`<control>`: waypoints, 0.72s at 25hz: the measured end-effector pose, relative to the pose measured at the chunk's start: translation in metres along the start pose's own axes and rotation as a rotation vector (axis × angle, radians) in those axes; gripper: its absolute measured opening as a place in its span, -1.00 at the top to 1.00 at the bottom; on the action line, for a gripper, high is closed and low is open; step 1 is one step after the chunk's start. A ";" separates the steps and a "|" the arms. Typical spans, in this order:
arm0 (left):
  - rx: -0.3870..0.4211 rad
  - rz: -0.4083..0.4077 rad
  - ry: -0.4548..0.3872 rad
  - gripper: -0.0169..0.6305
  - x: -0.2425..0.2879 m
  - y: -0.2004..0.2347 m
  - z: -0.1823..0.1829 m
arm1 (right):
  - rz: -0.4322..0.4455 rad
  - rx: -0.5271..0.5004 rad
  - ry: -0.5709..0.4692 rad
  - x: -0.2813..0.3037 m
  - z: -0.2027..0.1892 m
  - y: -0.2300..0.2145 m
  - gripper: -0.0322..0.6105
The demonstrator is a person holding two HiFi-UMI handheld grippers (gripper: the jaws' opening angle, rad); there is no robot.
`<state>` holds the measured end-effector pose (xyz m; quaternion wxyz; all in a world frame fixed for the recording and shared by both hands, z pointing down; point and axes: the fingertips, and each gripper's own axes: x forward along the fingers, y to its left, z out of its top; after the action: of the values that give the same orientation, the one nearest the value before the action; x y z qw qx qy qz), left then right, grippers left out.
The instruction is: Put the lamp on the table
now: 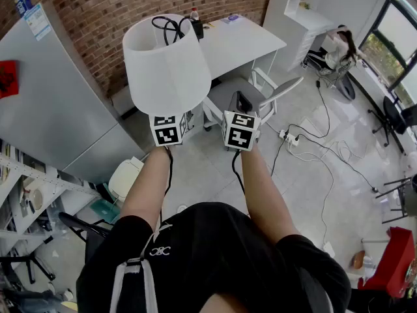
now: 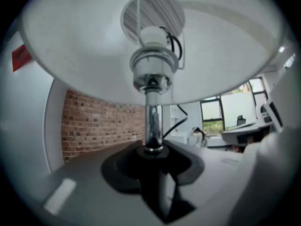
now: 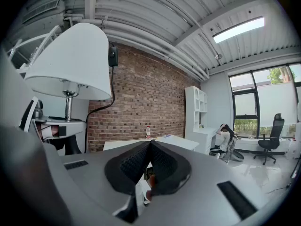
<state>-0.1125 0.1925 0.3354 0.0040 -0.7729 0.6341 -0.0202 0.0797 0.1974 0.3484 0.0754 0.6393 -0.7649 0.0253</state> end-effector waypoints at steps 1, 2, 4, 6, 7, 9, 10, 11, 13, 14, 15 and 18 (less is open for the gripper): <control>0.000 0.001 0.002 0.56 0.000 0.002 -0.001 | 0.000 0.001 0.000 0.000 0.000 0.001 0.90; 0.001 0.002 0.004 0.56 0.000 0.003 -0.002 | 0.001 0.002 0.000 0.001 0.000 0.002 0.90; 0.000 0.002 0.006 0.56 0.001 0.006 -0.003 | 0.006 0.013 -0.006 0.001 0.000 0.005 0.90; -0.004 -0.002 0.007 0.56 0.001 0.009 -0.005 | 0.011 0.029 -0.016 0.001 0.000 0.008 0.90; -0.005 -0.004 0.008 0.56 0.002 0.010 -0.005 | 0.012 0.032 -0.019 0.001 0.001 0.010 0.90; -0.005 -0.009 0.007 0.56 0.002 0.014 -0.006 | 0.012 0.029 -0.018 0.001 0.001 0.014 0.90; -0.004 -0.011 0.006 0.56 0.002 0.016 -0.006 | 0.011 0.027 -0.016 0.002 0.001 0.016 0.90; -0.002 -0.013 0.004 0.56 0.002 0.018 -0.007 | 0.011 0.027 -0.012 0.002 0.000 0.019 0.90; 0.001 -0.018 0.001 0.56 0.002 0.022 -0.009 | 0.013 0.029 0.001 0.004 -0.002 0.023 0.90; 0.001 -0.020 0.001 0.56 0.003 0.024 -0.011 | 0.015 0.031 0.007 0.005 -0.003 0.026 0.90; 0.002 -0.024 0.003 0.56 0.003 0.027 -0.012 | 0.017 0.033 0.013 0.006 -0.004 0.030 0.90; 0.002 -0.036 0.008 0.56 0.003 0.039 -0.017 | 0.017 0.033 0.024 0.012 -0.006 0.045 0.90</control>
<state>-0.1504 0.1820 0.3514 0.0018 -0.7840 0.6203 -0.0238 0.0339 0.1946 0.3586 0.0736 0.6336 -0.7688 0.0462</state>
